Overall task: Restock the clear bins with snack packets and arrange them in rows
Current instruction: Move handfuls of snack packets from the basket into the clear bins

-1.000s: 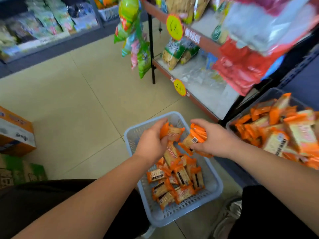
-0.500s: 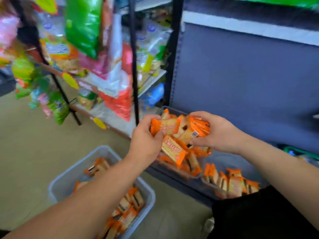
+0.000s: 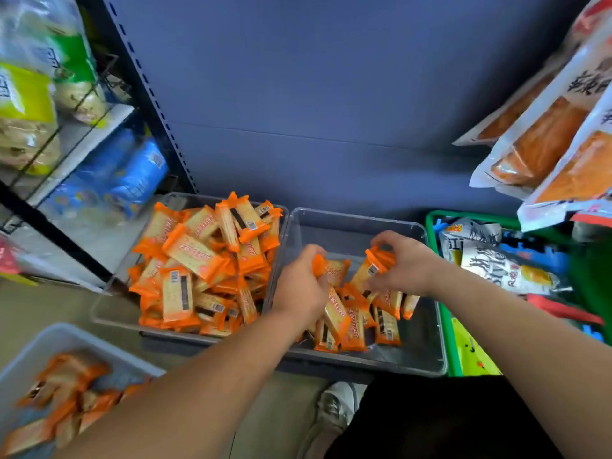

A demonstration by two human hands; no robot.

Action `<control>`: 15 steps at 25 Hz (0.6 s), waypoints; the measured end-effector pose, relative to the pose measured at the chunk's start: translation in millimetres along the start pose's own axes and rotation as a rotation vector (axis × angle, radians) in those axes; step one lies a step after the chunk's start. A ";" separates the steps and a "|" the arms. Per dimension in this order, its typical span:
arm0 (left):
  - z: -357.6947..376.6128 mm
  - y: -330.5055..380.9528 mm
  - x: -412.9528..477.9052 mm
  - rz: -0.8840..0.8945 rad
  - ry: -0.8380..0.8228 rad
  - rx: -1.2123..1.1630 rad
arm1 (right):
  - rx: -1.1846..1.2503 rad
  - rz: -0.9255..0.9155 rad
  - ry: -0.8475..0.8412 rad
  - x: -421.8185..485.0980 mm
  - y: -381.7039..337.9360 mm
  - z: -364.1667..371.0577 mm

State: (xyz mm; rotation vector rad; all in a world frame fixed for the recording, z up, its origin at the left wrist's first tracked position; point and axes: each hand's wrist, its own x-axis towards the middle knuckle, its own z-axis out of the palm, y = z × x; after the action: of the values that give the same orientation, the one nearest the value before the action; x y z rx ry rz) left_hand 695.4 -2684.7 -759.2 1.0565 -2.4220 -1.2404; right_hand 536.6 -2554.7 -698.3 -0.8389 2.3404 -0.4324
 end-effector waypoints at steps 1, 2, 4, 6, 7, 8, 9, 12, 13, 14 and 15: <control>6.1 -2.9 -1.1 -0.039 -0.019 0.030 | 0.016 0.026 -0.017 1.6 6.9 2.5; 9.7 -4.8 -1.8 -0.083 -0.051 0.043 | 0.021 0.046 -0.025 3.5 13.0 5.3; 13.0 -8.0 -4.9 -0.132 -0.146 0.037 | 0.032 0.093 -0.018 7.2 21.8 12.6; 2.9 -9.9 -7.9 -0.111 -0.191 0.071 | 0.057 0.095 0.000 14.0 21.9 22.2; -3.6 -14.9 -8.1 -0.067 -0.184 0.075 | 0.060 0.093 0.005 17.2 18.9 26.5; -11.7 -18.6 -11.3 -0.039 -0.176 0.057 | 0.050 0.088 0.002 21.3 14.9 31.6; -19.9 -24.1 -15.7 -0.025 -0.166 0.022 | 0.021 0.082 -0.005 25.9 9.8 36.4; -48.5 -41.0 -32.0 -0.031 -0.120 -0.069 | -0.136 0.093 -0.065 32.2 -15.0 43.3; -57.5 -47.1 -37.1 -0.019 -0.092 -0.108 | -0.203 0.093 -0.076 31.8 -25.7 44.3; -66.9 -52.2 -42.4 -0.010 -0.065 -0.133 | -0.280 0.082 -0.068 29.0 -36.9 45.1; -77.8 -57.2 -48.7 0.003 -0.037 -0.168 | -0.364 0.053 -0.044 24.1 -50.8 46.9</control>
State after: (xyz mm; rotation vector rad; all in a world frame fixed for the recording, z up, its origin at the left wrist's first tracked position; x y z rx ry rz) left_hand 796.6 -2721.2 -749.6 0.9895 -2.2967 -1.4458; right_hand 575.1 -2613.0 -720.1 -0.9364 2.4300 0.0383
